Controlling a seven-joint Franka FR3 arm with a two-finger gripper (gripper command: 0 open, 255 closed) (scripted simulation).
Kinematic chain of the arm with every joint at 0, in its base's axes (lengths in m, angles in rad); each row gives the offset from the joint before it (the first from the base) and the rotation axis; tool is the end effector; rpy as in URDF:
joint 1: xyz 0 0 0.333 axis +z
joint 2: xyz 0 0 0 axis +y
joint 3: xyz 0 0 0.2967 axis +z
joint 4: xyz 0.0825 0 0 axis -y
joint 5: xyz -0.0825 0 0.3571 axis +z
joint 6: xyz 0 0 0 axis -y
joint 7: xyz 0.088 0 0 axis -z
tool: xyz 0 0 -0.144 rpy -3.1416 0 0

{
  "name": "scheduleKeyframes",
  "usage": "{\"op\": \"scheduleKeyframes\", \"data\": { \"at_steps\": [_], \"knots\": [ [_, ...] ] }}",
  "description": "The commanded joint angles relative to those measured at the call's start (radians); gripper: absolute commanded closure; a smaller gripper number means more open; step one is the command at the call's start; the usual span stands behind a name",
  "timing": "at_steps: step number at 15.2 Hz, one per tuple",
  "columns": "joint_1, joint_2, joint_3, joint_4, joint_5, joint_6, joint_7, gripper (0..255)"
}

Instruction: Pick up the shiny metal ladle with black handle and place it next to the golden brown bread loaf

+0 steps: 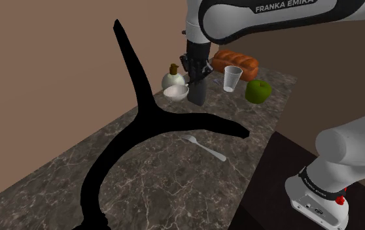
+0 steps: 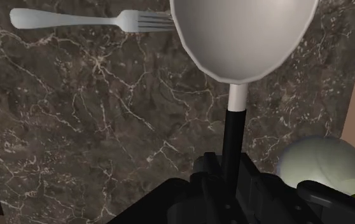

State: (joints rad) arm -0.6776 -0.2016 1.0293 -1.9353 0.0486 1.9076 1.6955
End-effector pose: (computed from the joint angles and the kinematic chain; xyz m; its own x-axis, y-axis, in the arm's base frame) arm 0.4755 0.2033 0.4849 0.2021 -0.9726 0.1144 -0.9726 -0.2131 -0.0934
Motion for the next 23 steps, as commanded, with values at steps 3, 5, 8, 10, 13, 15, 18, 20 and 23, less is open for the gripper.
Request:
{"op": "scheduleKeyframes", "data": {
  "at_steps": [3,5,8,10,13,15,18,20,23],
  "knots": [
    [0.027,-0.126,-0.141,-0.108,0.101,0.018,-0.160,255],
    [0.037,-0.168,-0.202,-0.151,0.125,0.022,-0.225,255],
    [0.041,-0.216,-0.283,-0.208,0.146,0.028,-0.316,255],
    [0.040,-0.242,-0.332,-0.241,0.153,0.032,-0.373,255],
    [0.030,-0.270,-0.400,-0.282,0.155,0.038,-0.455,255],
    [0.021,-0.282,-0.443,-0.304,0.151,0.042,-0.508,255],
    [0.003,-0.292,-0.504,-0.329,0.141,0.050,-0.584,255],
    [-0.012,-0.293,-0.542,-0.340,0.131,0.056,-0.633,255],
    [-0.038,-0.285,-0.598,-0.348,0.114,0.065,-0.706,255]
  ]
}}
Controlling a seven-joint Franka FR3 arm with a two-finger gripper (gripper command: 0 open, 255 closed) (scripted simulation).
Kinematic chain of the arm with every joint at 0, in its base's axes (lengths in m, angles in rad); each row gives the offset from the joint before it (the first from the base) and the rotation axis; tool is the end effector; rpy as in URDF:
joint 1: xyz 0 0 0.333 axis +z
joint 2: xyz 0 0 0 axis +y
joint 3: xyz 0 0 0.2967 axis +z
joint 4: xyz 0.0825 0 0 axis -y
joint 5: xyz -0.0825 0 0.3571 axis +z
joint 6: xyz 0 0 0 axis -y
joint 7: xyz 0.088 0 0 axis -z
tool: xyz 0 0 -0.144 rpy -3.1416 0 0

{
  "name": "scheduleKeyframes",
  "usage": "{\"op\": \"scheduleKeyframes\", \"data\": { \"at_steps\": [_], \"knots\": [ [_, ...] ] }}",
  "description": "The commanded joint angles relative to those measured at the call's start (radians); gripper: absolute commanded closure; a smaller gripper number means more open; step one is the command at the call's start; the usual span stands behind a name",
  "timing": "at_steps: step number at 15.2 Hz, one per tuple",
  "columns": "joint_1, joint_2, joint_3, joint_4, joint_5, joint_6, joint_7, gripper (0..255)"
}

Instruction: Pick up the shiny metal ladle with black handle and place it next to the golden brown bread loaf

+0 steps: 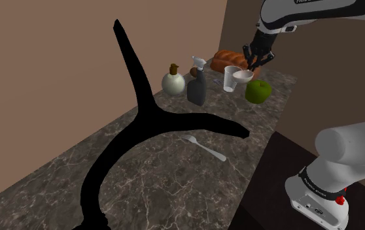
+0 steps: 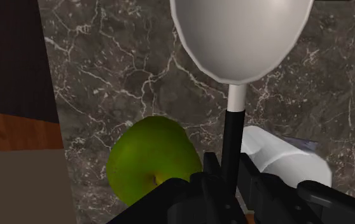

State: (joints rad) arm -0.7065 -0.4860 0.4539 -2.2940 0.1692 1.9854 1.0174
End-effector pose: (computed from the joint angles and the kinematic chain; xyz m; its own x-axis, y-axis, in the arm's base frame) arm 0.4155 -0.0785 0.4809 0.2026 -0.9730 0.1105 -0.9722 -0.2133 -0.0962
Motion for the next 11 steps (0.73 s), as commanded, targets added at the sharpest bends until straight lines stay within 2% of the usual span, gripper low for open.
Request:
{"op": "scheduleKeyframes", "data": {
  "at_steps": [1,11],
  "knots": [
    [-0.018,0.004,-0.040,0.010,-0.013,-0.010,-0.051,255],
    [-0.115,0.107,-0.202,0.068,-0.078,0.019,-0.272,255]
  ]
}}
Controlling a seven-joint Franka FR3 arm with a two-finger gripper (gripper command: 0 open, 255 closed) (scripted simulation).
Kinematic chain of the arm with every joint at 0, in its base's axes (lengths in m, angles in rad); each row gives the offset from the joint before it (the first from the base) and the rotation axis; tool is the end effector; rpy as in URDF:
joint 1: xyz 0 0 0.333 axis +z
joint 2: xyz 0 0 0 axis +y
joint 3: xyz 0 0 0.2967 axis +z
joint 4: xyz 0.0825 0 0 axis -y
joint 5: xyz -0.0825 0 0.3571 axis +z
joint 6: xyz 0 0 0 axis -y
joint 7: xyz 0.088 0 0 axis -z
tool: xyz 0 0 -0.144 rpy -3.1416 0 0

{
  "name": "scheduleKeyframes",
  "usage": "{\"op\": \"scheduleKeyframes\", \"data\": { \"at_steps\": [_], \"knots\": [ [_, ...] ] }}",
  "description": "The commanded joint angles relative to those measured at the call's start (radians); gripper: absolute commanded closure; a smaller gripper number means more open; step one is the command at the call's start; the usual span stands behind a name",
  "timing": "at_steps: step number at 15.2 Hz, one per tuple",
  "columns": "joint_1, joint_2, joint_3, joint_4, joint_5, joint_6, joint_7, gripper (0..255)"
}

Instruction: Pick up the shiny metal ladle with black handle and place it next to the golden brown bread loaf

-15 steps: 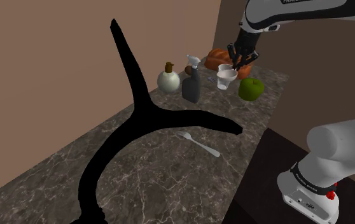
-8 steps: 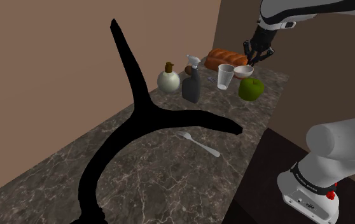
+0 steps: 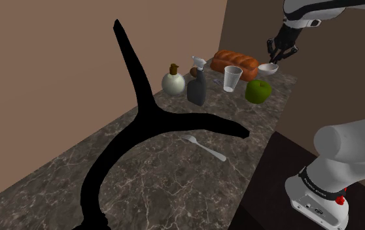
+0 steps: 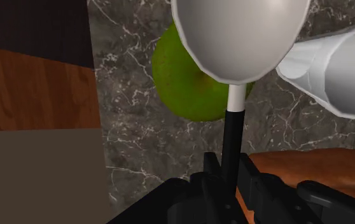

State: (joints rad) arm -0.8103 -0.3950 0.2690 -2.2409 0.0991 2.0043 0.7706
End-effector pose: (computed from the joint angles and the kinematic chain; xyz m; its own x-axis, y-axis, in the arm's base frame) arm 0.3857 -0.2129 0.4857 0.2034 -0.9729 0.1103 -0.9720 -0.2142 -0.0968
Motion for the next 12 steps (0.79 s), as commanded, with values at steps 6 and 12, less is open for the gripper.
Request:
{"op": "scheduleKeyframes", "data": {
  "at_steps": [6,12],
  "knots": [
    [-0.067,0.120,-0.100,0.105,-0.038,0.007,-0.146,255],
    [-0.095,0.188,-0.138,0.144,-0.048,0.033,-0.207,255]
  ]
}}
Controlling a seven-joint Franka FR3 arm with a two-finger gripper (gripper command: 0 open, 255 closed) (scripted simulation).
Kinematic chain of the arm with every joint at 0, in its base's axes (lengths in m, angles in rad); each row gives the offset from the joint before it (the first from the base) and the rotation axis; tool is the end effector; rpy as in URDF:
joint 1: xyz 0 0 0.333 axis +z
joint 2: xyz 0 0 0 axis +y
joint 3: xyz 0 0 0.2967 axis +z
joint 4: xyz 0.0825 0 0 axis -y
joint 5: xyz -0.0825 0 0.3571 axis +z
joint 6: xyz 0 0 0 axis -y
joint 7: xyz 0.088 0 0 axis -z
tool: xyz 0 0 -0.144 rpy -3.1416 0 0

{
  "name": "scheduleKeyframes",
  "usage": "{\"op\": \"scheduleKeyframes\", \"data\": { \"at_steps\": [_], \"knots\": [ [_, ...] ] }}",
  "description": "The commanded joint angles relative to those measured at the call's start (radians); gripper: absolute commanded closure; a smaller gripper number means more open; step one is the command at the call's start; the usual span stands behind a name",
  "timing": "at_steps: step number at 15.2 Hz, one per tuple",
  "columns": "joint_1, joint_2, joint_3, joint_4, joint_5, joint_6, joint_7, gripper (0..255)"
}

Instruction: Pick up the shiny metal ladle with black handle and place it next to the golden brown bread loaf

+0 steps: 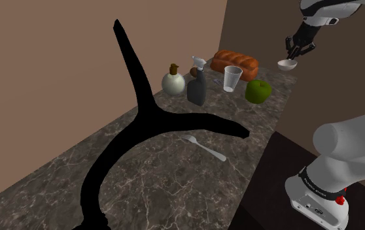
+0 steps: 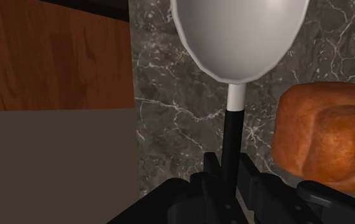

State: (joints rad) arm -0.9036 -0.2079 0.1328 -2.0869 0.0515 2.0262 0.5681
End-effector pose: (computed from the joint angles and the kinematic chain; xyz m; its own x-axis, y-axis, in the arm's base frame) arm 0.3589 -0.3384 0.4801 0.2037 -0.9728 0.1105 -0.9720 -0.2144 -0.0963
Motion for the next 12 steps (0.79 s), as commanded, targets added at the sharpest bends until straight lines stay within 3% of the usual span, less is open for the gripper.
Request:
{"op": "scheduleKeyframes", "data": {
  "at_steps": [1,12],
  "knots": [
    [-0.001,0.003,-0.002,-0.021,0.000,0.024,-0.005,255],
    [0.000,0.039,0.002,-0.135,-0.001,0.173,-0.005,255]
  ]
}}
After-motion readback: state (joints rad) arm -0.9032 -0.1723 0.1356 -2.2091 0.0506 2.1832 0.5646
